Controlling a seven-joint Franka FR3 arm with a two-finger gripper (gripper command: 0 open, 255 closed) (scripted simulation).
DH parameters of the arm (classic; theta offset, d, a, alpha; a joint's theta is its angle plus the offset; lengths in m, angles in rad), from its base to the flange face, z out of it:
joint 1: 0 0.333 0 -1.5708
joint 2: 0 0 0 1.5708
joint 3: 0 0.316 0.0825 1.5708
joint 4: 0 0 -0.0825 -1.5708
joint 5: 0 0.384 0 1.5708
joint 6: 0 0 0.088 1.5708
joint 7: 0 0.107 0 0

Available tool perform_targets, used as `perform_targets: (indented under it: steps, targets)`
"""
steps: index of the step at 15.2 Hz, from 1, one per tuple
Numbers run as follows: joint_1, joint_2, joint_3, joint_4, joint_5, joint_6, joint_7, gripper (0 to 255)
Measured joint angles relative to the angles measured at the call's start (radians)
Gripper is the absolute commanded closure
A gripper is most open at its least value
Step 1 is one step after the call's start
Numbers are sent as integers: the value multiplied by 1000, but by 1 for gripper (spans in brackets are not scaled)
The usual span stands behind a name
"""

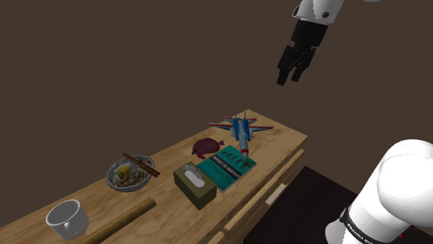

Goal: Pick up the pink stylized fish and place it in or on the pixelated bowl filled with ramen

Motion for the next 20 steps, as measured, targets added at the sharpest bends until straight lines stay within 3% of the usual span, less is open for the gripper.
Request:
perform_targets:
  steps: [4, 16, 20]
  targets:
    - [10, 37, -3, -26, -14, 59, -40, 0]
    - [55, 327, -23, -143, -90, 457, -257, 0]
    - [63, 474, -30, -117, -116, 579, -324, 0]
